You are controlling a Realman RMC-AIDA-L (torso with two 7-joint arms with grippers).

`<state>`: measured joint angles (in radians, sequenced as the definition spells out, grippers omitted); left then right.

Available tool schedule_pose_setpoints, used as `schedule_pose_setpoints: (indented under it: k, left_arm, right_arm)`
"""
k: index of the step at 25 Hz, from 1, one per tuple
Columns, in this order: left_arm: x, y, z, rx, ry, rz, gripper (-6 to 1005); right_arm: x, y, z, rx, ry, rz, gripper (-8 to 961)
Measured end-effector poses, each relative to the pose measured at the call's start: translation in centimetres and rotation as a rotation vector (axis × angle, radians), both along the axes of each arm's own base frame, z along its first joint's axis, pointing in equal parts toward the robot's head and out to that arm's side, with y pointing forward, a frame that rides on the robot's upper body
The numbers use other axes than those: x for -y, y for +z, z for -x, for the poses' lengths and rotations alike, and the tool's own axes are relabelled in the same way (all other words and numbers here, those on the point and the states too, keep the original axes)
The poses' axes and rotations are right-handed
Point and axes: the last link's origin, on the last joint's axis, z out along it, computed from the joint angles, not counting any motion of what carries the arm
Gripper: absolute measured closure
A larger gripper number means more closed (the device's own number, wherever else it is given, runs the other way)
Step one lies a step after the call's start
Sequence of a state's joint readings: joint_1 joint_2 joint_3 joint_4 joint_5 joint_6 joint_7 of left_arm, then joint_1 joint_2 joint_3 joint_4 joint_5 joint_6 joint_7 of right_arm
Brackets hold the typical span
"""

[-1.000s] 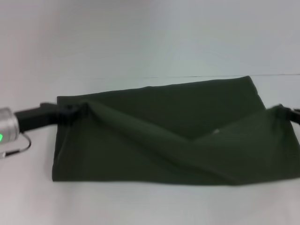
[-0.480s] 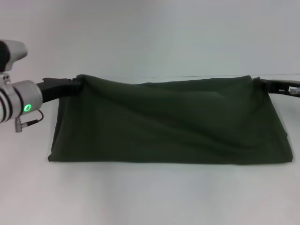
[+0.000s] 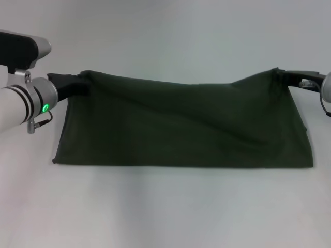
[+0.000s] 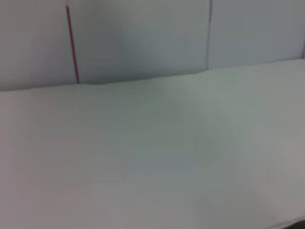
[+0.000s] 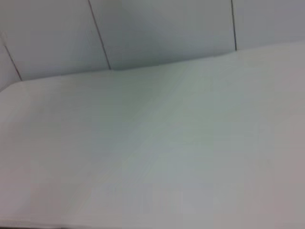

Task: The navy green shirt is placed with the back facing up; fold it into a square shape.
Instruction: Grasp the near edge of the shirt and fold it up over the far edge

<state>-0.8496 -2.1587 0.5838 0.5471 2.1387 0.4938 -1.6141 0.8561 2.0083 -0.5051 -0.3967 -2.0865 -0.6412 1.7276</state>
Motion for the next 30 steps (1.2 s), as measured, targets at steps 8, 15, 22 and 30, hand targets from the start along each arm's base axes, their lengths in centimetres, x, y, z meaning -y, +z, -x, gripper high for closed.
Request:
schedule_pose_setpoints:
  k: [8, 15, 22, 30]
  left_arm:
    - [-0.3, 1.0, 0.9, 0.012, 0.04, -0.054, 962]
    - [-0.4, 0.9, 0.7, 0.007, 0.043, -0.06, 962]
    - [-0.9, 1.2, 0.0, 0.003, 0.026, -0.067, 962]
    - [-1.2, 1.4, -0.4, 0.008, 0.024, -0.079, 965]
  right_arm:
    - [-0.6, 0.6, 0.0, 0.002, -0.027, -0.059, 912]
    - [-0.8, 0.5, 0.1, 0.009, -0.022, -0.064, 907]
    - [-1.0, 1.1, 0.2, 0.007, -0.018, -0.079, 899]
    - [-1.2, 1.3, 0.4, 0.011, -0.011, -0.083, 890]
